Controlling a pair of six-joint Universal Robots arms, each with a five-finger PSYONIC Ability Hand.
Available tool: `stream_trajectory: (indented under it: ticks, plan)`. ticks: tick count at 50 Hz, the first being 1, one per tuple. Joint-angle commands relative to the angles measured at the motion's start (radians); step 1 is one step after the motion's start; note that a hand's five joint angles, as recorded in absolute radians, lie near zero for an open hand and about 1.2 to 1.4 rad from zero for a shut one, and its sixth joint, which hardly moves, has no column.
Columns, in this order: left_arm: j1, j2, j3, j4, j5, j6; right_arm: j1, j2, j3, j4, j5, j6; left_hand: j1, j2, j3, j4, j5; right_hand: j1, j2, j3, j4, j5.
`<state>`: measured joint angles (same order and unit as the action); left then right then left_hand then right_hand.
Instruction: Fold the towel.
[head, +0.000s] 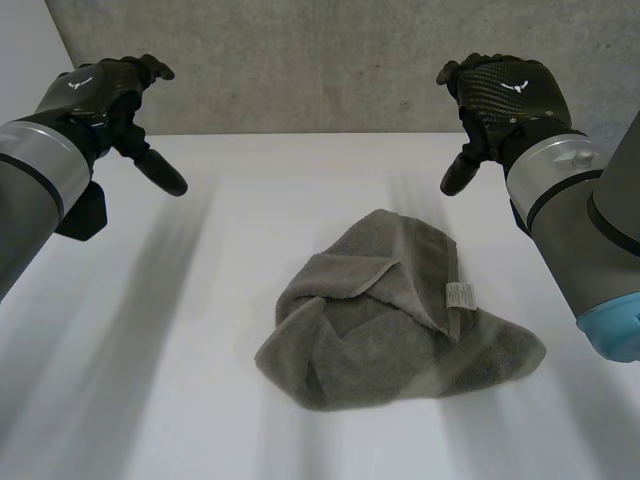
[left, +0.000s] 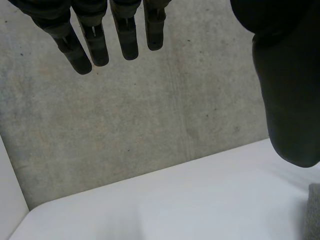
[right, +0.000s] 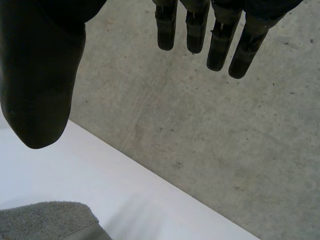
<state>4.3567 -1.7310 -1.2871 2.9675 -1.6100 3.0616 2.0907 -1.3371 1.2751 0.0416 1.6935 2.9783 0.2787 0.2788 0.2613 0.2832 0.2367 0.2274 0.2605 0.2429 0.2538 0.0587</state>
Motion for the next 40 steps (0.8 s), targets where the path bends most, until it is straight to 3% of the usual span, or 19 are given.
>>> stream_trajectory:
  ticks: [1,9,11,12,13,21,34,37,39,40]
  plan:
    - [-0.019,-0.002,-0.005,0.001,-0.024,0.048,0.000,0.010,-0.002,0.000,0.014,-0.010,-0.080,-0.080,-0.063,-0.084,-0.212,-0.053,-0.086,-0.068,-0.079,-0.059]
    - [-0.068,-0.015,-0.063,0.004,-0.045,0.055,0.011,0.064,-0.017,0.015,-0.031,-0.091,-0.059,-0.059,-0.042,-0.064,-0.192,-0.053,-0.086,-0.068,-0.079,-0.059]
    - [-0.100,-0.024,-0.106,0.007,-0.042,0.055,0.018,0.142,-0.002,0.047,-0.116,-0.303,-0.053,-0.054,-0.036,-0.058,-0.186,-0.053,-0.086,-0.068,-0.079,-0.059]
    - [-0.153,-0.039,-0.164,0.014,-0.044,0.055,0.019,0.170,0.000,0.061,-0.132,-0.364,-0.053,-0.054,-0.036,-0.058,-0.186,-0.053,-0.086,-0.068,-0.079,-0.059]
    - [-0.154,-0.039,-0.164,0.015,-0.044,0.055,0.023,0.200,0.004,0.064,-0.150,-0.418,-0.053,-0.054,-0.036,-0.058,-0.186,-0.053,-0.086,-0.068,-0.079,-0.059]
    - [-0.210,-0.216,-0.259,0.094,-0.050,0.040,0.064,0.343,-0.028,0.022,-0.161,-0.427,-0.039,-0.039,-0.021,-0.043,-0.171,-0.043,-0.076,-0.059,-0.070,-0.049]
    - [-0.264,-0.381,-0.230,0.117,-0.047,-0.026,0.083,0.523,-0.106,-0.060,-0.149,-0.389,0.085,0.084,0.102,0.080,-0.048,0.286,0.253,0.271,0.260,0.280]
    - [-0.275,-0.397,-0.222,0.127,-0.047,-0.026,0.084,0.561,-0.137,-0.049,-0.147,-0.360,0.170,0.170,0.187,0.165,0.037,0.383,0.350,0.368,0.357,0.377]
    - [-0.281,-0.403,-0.218,0.127,-0.048,-0.026,0.084,0.579,-0.158,-0.040,-0.144,-0.346,0.246,0.246,0.263,0.241,0.113,0.710,0.677,0.694,0.683,0.704]
    - [-0.289,-0.409,-0.213,0.128,-0.047,-0.026,0.084,0.579,-0.158,-0.040,-0.144,-0.346,0.418,0.417,0.435,0.413,0.285,0.712,0.679,0.696,0.685,0.706]
